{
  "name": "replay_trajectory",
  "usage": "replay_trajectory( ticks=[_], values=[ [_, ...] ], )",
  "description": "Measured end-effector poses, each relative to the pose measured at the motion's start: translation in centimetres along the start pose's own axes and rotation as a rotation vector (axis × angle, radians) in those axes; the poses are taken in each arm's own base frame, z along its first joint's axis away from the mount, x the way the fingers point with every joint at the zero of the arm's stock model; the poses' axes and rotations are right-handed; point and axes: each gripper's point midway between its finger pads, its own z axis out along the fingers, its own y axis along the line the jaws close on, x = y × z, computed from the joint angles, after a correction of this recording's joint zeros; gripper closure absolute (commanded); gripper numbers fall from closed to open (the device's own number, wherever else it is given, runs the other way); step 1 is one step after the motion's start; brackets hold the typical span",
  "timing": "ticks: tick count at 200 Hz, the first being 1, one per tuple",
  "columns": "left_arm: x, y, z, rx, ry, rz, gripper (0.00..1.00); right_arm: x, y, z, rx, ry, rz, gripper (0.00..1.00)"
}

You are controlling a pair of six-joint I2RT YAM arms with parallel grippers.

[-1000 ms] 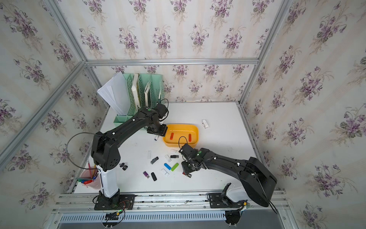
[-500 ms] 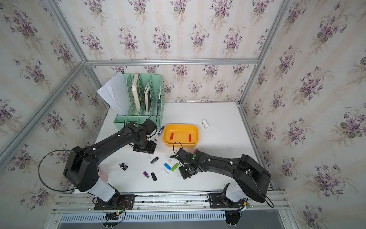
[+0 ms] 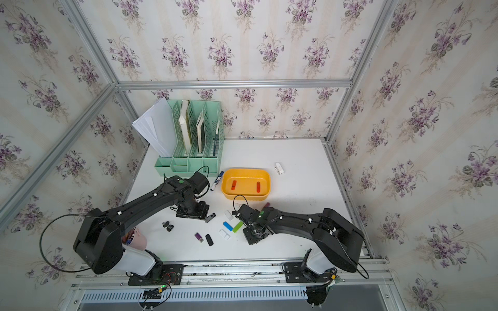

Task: Put the usb flash drive into the storage box
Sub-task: Pick up the USB flash from the center of the board, then place the USB flash in the storage box.

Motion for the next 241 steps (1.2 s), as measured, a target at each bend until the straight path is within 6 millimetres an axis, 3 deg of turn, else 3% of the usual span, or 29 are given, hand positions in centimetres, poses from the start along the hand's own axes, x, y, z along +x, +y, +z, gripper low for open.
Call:
replay_trajectory(
  ticks=[76,106,151,198,220,241],
  values=[
    [2.7,-0.2,2.4,0.003,0.066,0.016,0.18,0.0,-0.4,-0.4,0.022,-0.005,0.021,0.83],
    [3.6,-0.4,2.7,0.012,0.077,0.013,0.18,-1.7,0.0,-2.2,0.026,-0.056,0.026,0.85],
    [4.5,-0.1,3.0,0.015,0.086,-0.016,0.18,-6.9,-0.4,-5.8,0.029,-0.176,0.066,0.87],
    [5.6,0.4,3.8,-0.004,0.119,-0.048,0.18,-15.1,-2.3,-10.2,0.045,-0.305,0.088,0.87],
    [6.0,0.5,4.1,-0.006,0.133,-0.066,0.18,-18.1,-3.7,-10.6,0.059,-0.322,0.101,0.87],
    [6.1,0.5,4.1,-0.003,0.137,-0.081,0.18,-20.3,-4.7,-9.5,0.067,-0.308,0.114,0.87]
  ],
)
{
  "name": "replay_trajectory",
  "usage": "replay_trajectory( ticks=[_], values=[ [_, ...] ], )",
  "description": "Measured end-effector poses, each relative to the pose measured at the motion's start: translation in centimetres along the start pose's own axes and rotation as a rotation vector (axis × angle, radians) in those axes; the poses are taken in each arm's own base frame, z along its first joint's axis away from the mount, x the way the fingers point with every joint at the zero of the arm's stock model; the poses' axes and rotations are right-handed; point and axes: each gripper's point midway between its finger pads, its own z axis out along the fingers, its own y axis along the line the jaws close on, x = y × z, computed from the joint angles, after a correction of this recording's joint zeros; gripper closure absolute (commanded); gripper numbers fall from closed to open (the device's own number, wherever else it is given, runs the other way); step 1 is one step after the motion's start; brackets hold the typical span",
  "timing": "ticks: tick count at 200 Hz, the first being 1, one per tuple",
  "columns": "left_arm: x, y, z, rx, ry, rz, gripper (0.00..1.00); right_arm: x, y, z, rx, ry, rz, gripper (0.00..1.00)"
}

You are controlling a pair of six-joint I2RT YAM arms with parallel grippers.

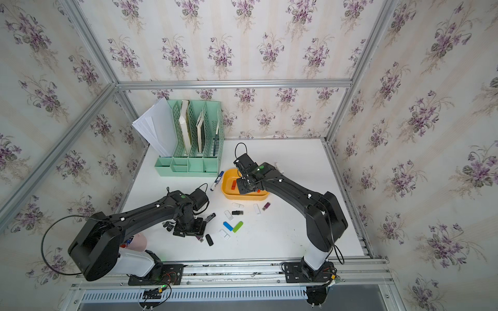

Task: Put the usb flash drive into the storage box
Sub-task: Place the USB flash in the storage box.

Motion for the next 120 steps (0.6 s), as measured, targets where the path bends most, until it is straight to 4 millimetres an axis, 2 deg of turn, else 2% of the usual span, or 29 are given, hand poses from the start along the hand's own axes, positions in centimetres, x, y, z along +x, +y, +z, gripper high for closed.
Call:
replay_trajectory(
  ticks=[60,120],
  values=[
    [-0.4,-0.3,0.3,-0.001,0.005,-0.018,0.18,-2.5,0.2,5.2,-0.028,0.04,0.013,0.87],
    [-0.5,-0.4,0.2,0.009,-0.005,-0.034,0.18,-2.0,0.2,9.7,-0.028,0.092,0.026,0.87]
  ],
)
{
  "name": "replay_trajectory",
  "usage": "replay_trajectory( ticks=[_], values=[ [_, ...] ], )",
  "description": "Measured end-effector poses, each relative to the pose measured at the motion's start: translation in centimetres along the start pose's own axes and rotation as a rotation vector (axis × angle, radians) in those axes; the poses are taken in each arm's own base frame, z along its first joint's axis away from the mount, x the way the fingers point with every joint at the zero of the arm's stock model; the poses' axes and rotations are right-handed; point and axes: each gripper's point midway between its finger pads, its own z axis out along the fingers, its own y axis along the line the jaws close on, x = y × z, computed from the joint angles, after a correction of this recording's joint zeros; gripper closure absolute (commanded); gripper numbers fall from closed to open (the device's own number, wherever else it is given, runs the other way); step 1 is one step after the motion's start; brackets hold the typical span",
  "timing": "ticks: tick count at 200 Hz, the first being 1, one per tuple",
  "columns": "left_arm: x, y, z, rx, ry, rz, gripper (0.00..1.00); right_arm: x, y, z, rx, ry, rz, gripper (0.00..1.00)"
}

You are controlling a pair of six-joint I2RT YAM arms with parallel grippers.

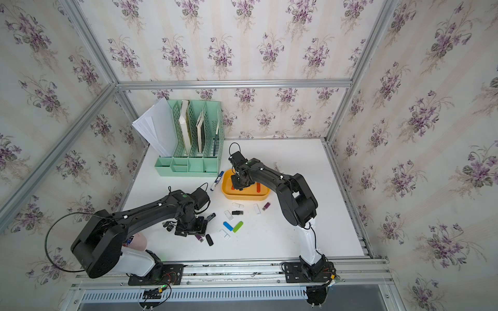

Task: Put the usb flash drive into the storage box
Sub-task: Place the USB flash in the storage box, then pick up the USB flash from the center of the board.

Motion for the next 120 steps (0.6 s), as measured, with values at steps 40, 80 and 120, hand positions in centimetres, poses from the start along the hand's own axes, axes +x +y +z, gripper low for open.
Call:
replay_trajectory(
  ticks=[40,80,120],
  values=[
    [0.1,0.1,-0.1,-0.001,0.0,-0.006,0.18,0.1,0.0,2.0,0.006,0.029,0.002,0.84],
    [0.4,0.2,0.2,-0.01,0.006,-0.013,0.18,-0.3,-0.2,2.6,0.011,0.035,-0.002,0.63],
    [0.8,0.4,0.7,-0.021,0.017,-0.025,0.18,0.0,-0.5,2.7,0.022,0.042,0.0,0.57]
  ],
)
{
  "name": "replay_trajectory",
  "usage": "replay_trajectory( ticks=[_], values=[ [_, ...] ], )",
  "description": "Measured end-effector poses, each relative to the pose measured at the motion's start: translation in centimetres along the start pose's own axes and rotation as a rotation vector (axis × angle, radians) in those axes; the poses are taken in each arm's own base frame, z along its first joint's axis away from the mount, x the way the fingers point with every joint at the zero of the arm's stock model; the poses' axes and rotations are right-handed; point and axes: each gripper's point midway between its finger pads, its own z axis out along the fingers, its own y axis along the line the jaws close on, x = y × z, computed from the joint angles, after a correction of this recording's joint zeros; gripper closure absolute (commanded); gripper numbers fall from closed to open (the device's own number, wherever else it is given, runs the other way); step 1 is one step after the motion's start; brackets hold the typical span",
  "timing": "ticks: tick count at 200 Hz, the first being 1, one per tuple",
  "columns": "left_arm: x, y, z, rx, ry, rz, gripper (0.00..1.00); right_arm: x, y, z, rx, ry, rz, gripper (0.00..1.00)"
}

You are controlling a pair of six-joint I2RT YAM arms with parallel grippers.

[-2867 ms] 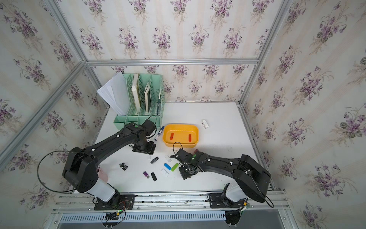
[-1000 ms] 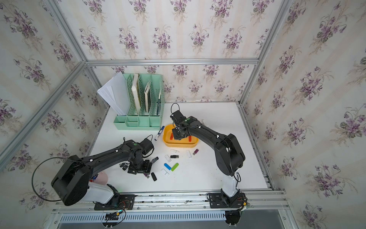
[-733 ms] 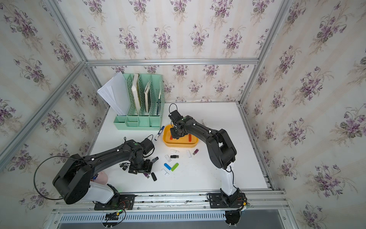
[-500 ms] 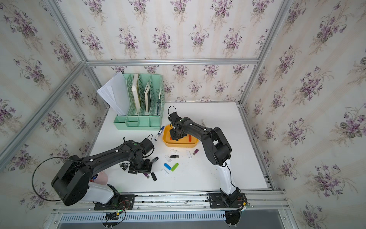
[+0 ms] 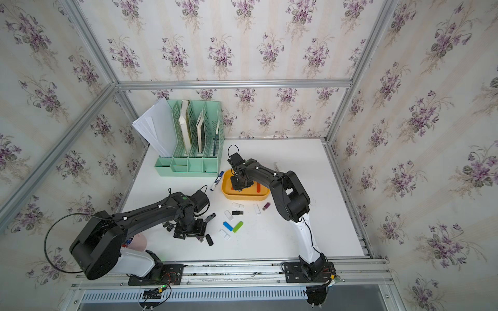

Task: Put the usb flash drive into the storage box
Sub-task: Pick up the USB flash from the center of the board.

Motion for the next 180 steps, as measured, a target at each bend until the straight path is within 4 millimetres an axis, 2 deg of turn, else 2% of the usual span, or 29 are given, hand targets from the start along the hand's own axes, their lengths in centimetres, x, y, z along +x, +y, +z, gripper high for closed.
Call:
replay_trajectory(
  ticks=[22,74,114,140,180],
  values=[
    [-0.1,0.0,0.4,-0.006,0.0,-0.009,0.18,-0.1,-0.1,-0.8,0.002,-0.007,-0.001,0.56],
    [-0.5,0.0,1.3,-0.025,0.008,-0.02,0.21,-0.5,-0.2,-5.2,0.001,-0.077,-0.006,0.56],
    [-0.7,0.0,1.6,-0.037,0.011,-0.021,0.24,0.1,-0.8,-7.5,0.015,-0.103,-0.01,0.57],
    [-0.9,-0.1,1.6,-0.033,0.008,-0.02,0.29,0.6,-1.1,-8.2,0.022,-0.107,-0.017,0.57],
    [-0.9,-0.5,1.8,-0.012,0.008,-0.019,0.46,2.1,-0.7,-9.0,0.017,-0.101,-0.017,0.57]
  ],
)
